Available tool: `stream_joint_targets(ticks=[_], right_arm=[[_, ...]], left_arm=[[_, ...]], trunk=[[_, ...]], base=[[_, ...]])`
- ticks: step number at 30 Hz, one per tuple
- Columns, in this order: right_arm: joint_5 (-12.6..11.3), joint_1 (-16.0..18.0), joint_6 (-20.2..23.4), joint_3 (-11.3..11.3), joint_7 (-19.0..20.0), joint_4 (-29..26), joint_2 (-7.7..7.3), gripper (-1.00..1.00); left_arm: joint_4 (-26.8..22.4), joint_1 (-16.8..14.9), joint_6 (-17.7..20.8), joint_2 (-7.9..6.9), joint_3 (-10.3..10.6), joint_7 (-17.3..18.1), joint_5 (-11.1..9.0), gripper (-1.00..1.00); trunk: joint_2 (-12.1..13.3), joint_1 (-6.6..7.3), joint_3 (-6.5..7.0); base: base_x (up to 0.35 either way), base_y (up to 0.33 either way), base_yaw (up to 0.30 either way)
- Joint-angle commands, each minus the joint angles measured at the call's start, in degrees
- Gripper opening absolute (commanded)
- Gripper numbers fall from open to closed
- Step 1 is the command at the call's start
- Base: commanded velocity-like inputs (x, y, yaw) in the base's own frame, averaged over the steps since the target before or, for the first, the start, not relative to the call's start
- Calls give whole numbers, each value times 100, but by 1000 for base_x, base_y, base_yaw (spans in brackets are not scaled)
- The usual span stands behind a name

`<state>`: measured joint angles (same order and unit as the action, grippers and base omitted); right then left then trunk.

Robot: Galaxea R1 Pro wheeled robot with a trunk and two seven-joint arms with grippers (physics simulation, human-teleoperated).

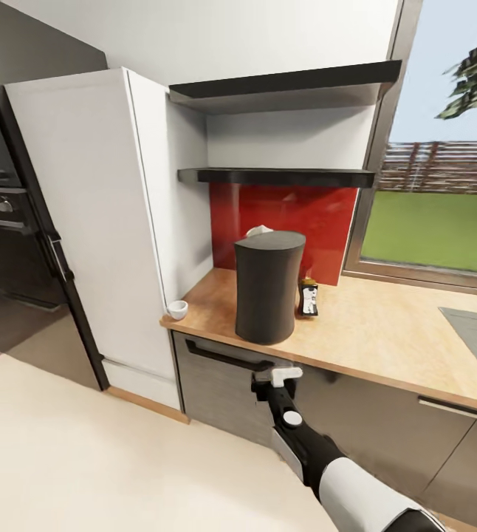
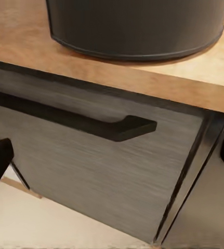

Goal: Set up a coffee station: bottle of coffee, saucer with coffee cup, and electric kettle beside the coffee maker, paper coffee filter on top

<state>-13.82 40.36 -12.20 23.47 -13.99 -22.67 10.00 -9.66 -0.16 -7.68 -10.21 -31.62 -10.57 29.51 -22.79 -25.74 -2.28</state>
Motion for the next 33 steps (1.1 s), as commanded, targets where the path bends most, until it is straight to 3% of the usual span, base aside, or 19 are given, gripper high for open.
stream_joint_targets(ticks=[1, 11, 17, 21, 23, 26, 33], right_arm=[[-49, -57, -28, 47, -30, 11, 0, 100], [-76, -575, -2, 443, -33, 180, 0, 100], [-105, -629, 130, 455, -25, 1106, 0, 100], [-111, -661, 301, 421, 272, 1881, 0, 100], [-160, -773, 395, 337, 432, 1996, 0, 100], [-477, -1077, 776, 90, 593, 2090, 0, 100], [-689, -1627, 1194, -20, 657, 2124, -69, 100]], left_arm=[[0, -2, -21, 2, -37, -8, 55, 100], [26, -2, -23, 9, -34, 5, 57, 100], [50, -2, -31, 10, -16, 32, 63, 100], [55, -2, -32, 10, -8, 50, 64, 100], [61, -2, -32, 10, -8, 53, 64, 100], [74, 4, -28, 53, 4, 54, 80, 100], [149, 25, -14, 104, 29, 58, 99, 100]], trunk=[[-13, -4, -11], [-13, -4, -11], [-13, -4, -11], [-13, -4, -11], [-13, -4, -11], [-13, -4, -11], [-13, -4, -11]], base=[[-5, 115, 0], [-1, 63, 0], [0, 4, 0], [0, 0, 0], [0, 0, 0], [0, 0, 0], [0, 0, 0]])
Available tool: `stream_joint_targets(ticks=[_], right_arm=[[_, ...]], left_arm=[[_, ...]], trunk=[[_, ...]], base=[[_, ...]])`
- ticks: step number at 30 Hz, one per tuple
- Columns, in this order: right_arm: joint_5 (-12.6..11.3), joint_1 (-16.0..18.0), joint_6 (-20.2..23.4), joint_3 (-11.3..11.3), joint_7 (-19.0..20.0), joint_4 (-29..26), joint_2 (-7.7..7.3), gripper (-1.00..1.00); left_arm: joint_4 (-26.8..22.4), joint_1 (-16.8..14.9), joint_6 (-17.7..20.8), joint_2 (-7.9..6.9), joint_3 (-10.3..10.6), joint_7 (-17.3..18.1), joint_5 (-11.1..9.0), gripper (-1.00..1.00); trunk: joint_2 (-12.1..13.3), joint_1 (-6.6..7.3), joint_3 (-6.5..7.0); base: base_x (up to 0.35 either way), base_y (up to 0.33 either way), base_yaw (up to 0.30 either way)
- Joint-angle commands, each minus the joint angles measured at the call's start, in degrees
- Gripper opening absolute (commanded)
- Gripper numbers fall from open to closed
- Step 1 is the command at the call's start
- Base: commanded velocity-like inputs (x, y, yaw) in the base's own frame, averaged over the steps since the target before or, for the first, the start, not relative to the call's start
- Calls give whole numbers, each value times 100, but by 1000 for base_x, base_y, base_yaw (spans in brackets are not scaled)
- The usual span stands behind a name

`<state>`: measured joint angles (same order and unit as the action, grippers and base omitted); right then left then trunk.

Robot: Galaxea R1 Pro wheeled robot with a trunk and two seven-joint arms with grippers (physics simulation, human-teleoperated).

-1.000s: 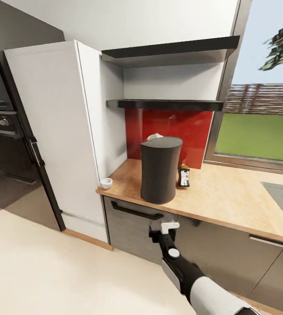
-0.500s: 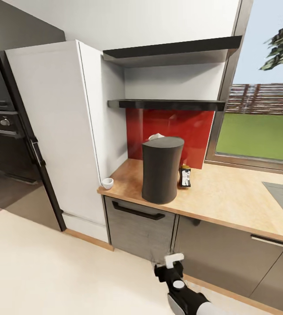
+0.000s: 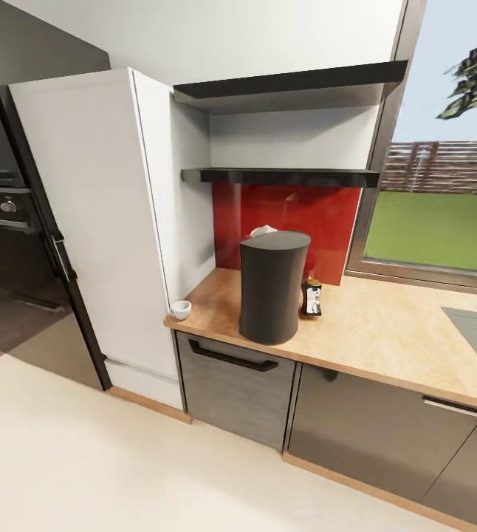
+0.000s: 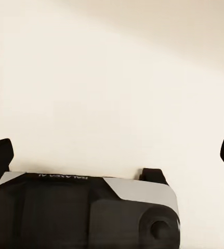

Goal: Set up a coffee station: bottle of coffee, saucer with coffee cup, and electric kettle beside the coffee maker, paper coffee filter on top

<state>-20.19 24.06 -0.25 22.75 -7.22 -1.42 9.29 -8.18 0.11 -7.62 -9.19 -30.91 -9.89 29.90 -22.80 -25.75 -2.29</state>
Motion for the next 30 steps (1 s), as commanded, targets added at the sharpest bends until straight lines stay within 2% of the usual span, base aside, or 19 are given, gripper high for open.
stream_joint_targets(ticks=[1, 8, 13, 14, 19, 25, 30], right_arm=[[-56, -29, 8, 49, -19, 0, -14, 100], [-62, -90, 24, 45, -25, 5, -101, 100], [-64, -94, 31, 45, -47, 2, -180, 100], [-64, -94, 29, 44, -45, 2, -193, 100], [-78, -94, 26, 45, -42, -6, -191, 100], [-82, -102, 25, 37, -51, -1, -185, 100], [-88, -214, 25, 22, -51, 1, -205, 100]], left_arm=[[25, 0, -20, 2, -41, -11, 62, 100], [289, 9, -20, 31, -38, -13, 80, 100], [305, 7, -25, 112, -38, -13, 91, 100], [307, 7, -26, 165, -38, -13, 88, 100], [308, 7, -19, 259, -38, -13, 94, 100], [312, 10, -12, 273, -40, -43, 85, 100], [316, 15, -11, 269, -46, -69, 73, 100]], trunk=[[-11, -4, -11], [-11, -4, -11], [-11, -4, -11], [-11, -4, -11], [-11, -4, -11], [-11, -4, -11], [-11, -4, -11]], base=[[0, 0, 0], [0, 0, 0], [0, 0, 0], [0, 0, 0], [0, 0, 0], [0, 0, -20], [0, 0, -215]])
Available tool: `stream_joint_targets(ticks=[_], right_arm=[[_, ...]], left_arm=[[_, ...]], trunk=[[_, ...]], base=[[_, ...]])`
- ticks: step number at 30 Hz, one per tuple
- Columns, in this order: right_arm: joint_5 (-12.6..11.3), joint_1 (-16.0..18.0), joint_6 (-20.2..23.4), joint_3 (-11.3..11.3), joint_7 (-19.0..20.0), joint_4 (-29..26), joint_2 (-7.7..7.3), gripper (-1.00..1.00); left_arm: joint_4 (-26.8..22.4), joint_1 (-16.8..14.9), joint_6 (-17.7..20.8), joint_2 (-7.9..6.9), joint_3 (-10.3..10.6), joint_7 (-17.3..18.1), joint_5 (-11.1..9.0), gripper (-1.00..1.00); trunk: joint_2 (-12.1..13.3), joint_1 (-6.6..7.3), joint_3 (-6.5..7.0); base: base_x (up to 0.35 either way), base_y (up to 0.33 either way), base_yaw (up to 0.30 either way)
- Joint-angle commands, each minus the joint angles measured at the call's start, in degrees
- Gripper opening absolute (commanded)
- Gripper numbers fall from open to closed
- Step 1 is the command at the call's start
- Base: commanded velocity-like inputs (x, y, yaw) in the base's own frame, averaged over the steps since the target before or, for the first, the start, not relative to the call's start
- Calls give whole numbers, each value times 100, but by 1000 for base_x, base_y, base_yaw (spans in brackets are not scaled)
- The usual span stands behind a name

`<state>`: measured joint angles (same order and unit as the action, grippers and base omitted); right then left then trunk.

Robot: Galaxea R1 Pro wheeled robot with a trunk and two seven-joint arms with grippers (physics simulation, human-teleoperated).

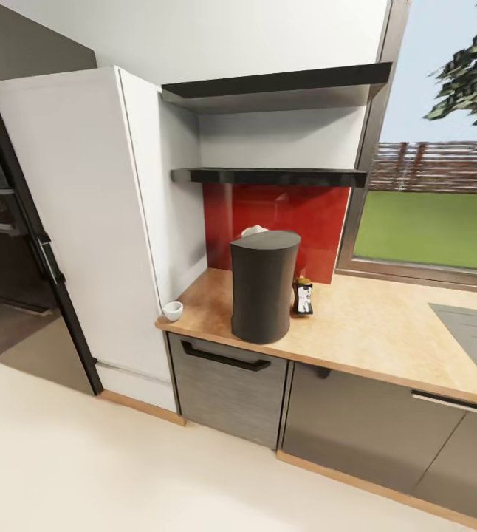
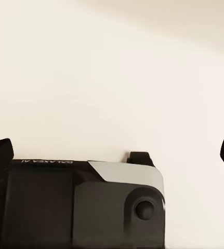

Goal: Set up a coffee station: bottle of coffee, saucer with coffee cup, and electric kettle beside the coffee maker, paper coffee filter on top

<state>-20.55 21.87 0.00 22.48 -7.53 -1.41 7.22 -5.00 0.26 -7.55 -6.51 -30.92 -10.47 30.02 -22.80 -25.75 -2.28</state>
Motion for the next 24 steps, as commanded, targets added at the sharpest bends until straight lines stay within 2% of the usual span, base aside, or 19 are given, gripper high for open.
stream_joint_targets(ticks=[1, 10, 24], right_arm=[[-52, -6, -2, 48, -20, 0, -10, 100], [-54, -33, -1, 46, -20, 1, -106, 100], [-54, -58, -2, 46, -20, 1, -115, 100]], left_arm=[[-3, 0, -21, 1, -45, -13, 59, 100], [-10, 0, -19, 9, -46, -16, 73, 100], [-10, 0, 0, 12, -53, -9, 73, 100]], trunk=[[-12, -4, -11], [-12, -4, -11], [-12, -4, -11]], base=[[0, 0, -281], [0, 0, -296], [0, 0, -300]])
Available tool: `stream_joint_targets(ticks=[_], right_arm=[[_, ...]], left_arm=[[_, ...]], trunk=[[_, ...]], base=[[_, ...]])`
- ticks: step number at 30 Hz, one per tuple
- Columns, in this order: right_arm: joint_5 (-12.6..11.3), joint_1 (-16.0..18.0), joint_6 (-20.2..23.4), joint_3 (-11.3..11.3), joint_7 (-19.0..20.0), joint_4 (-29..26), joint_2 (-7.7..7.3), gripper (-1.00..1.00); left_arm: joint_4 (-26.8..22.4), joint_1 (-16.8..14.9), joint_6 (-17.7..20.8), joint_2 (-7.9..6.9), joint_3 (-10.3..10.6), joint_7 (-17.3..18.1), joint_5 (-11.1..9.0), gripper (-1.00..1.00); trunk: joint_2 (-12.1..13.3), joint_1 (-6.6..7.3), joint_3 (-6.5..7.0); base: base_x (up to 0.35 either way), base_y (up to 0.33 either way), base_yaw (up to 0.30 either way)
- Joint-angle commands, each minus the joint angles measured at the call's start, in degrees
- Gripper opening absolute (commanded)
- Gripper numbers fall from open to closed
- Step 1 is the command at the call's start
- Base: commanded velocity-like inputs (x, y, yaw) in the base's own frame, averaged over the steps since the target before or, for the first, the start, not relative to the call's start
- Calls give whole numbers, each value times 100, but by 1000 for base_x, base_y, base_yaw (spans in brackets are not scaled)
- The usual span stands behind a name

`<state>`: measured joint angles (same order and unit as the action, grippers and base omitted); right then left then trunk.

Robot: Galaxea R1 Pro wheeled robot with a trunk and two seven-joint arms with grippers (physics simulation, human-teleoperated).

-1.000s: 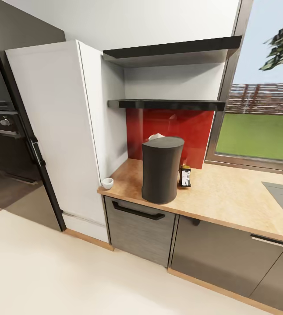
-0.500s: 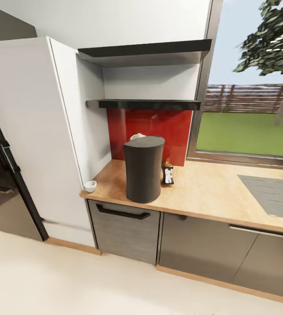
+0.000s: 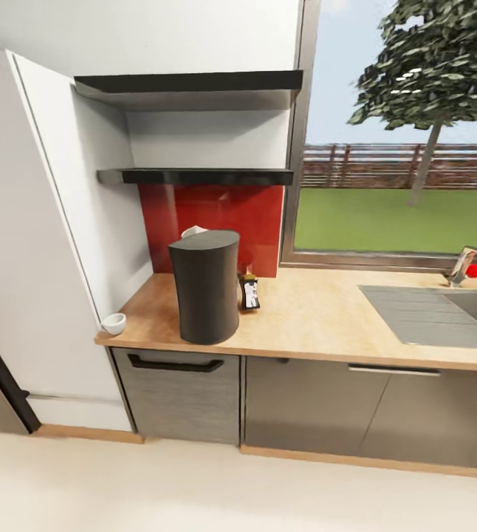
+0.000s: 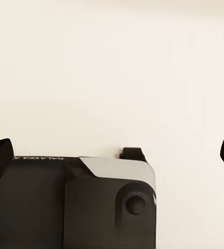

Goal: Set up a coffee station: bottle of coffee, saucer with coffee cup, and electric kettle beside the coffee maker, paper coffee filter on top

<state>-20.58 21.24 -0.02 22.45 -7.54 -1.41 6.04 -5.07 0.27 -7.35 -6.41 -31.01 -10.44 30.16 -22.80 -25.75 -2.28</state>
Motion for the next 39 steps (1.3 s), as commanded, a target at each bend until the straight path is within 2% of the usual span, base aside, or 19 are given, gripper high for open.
stream_joint_targets(ticks=[1, 39], right_arm=[[-52, 4, -2, 52, -20, 1, 2, 100], [-62, -6, 0, 49, -10, -5, 9, 100]], left_arm=[[-2, 0, -20, 1, -45, -14, 60, 100], [-11, 0, -36, -1, -45, -26, 61, 100]], trunk=[[-12, -4, -11], [-12, -4, -17]], base=[[0, 0, -300], [8, 0, -299]])
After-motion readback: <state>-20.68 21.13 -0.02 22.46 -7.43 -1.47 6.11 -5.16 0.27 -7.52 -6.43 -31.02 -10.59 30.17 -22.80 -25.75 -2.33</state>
